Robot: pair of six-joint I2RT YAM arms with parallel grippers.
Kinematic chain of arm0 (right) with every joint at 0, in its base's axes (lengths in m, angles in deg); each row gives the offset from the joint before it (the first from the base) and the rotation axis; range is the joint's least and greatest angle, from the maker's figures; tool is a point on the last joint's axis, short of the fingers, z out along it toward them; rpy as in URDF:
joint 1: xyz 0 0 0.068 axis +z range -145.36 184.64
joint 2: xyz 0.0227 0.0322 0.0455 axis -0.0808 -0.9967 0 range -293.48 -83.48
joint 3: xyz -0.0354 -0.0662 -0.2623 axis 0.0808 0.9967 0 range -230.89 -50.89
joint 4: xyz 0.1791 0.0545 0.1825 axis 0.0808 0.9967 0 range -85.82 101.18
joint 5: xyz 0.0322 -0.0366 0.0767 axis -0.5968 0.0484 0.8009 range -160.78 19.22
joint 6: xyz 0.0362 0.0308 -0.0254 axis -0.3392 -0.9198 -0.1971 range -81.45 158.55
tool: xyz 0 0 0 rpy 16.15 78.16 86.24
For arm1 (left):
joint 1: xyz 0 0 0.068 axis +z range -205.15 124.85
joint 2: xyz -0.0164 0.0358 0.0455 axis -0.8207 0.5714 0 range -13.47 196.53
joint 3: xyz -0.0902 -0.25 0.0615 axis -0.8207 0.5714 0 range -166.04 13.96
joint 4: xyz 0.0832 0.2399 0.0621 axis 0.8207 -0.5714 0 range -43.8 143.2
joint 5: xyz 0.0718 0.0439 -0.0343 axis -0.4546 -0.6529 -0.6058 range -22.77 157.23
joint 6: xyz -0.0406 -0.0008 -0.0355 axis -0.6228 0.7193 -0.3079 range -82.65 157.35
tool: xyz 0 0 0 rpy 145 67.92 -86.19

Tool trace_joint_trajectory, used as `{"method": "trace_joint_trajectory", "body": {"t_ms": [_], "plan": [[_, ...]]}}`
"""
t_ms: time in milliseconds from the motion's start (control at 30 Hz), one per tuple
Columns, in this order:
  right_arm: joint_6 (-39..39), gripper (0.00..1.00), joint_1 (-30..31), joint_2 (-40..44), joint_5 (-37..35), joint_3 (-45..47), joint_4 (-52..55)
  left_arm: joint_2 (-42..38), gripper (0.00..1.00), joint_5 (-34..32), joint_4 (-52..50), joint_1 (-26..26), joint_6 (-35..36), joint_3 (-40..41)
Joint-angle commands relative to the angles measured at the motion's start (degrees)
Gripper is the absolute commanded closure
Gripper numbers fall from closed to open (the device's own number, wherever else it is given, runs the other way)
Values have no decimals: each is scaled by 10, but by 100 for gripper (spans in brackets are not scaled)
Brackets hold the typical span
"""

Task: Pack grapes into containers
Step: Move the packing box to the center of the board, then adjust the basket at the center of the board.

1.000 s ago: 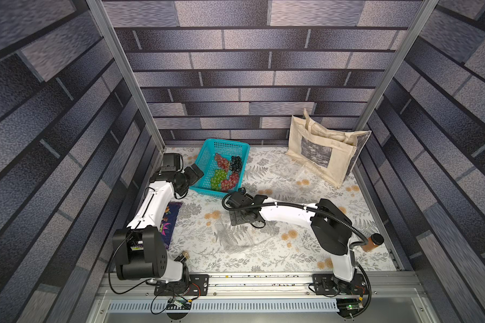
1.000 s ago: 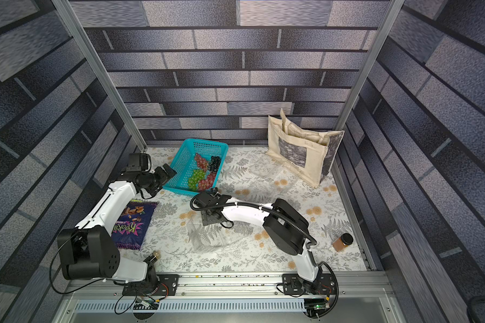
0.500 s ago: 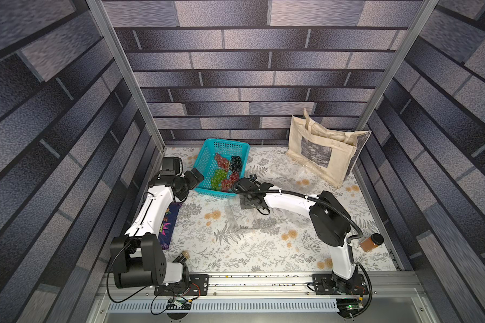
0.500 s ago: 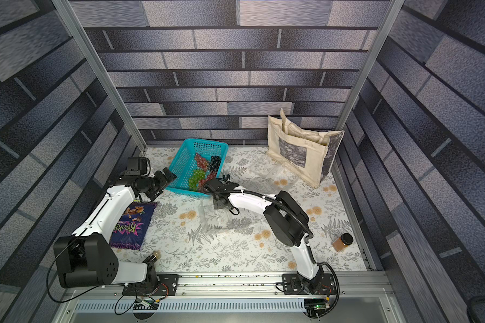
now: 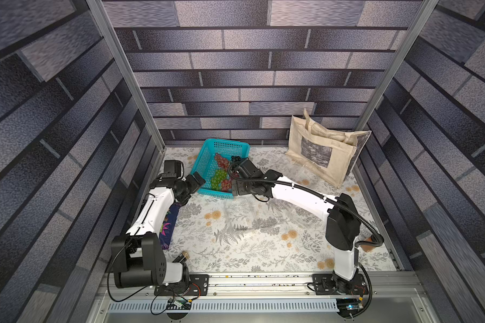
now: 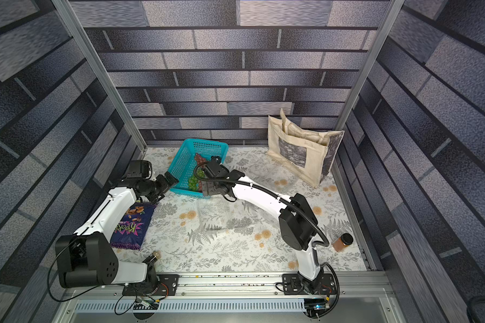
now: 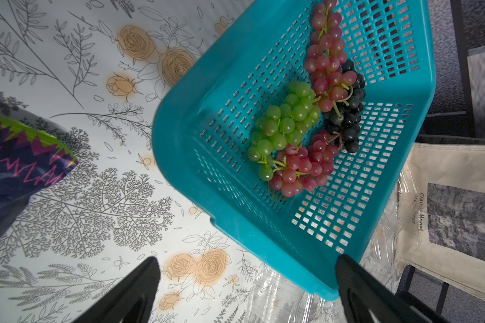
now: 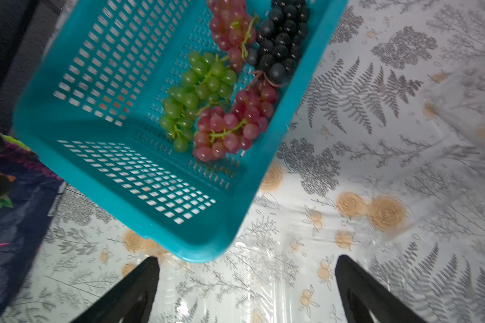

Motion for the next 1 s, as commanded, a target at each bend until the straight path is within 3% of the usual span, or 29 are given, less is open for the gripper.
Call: {"method": "trace_joint_trajectory", "body": {"t_ms": [0, 167, 433, 767, 900, 967], "plan": [[-9, 0, -22, -80, 58, -62, 19, -25, 0, 0, -16, 7, 12, 6], [-27, 0, -25, -150, 91, -153, 29, -58, 0, 6, -28, 18, 13, 20], [-79, 0, -25, -219, 160, -222, -10, -98, 0, 11, -29, 36, 4, 62], [-119, 0, -14, -354, 237, -454, -10, -115, 0, 8, -36, 50, 4, 70], [-93, 0, -17, -331, 228, -444, 17, -109, 0, 5, -38, 53, 2, 61], [-64, 0, -22, -281, 201, -384, 27, -105, 0, 4, -38, 52, 2, 52]]}}
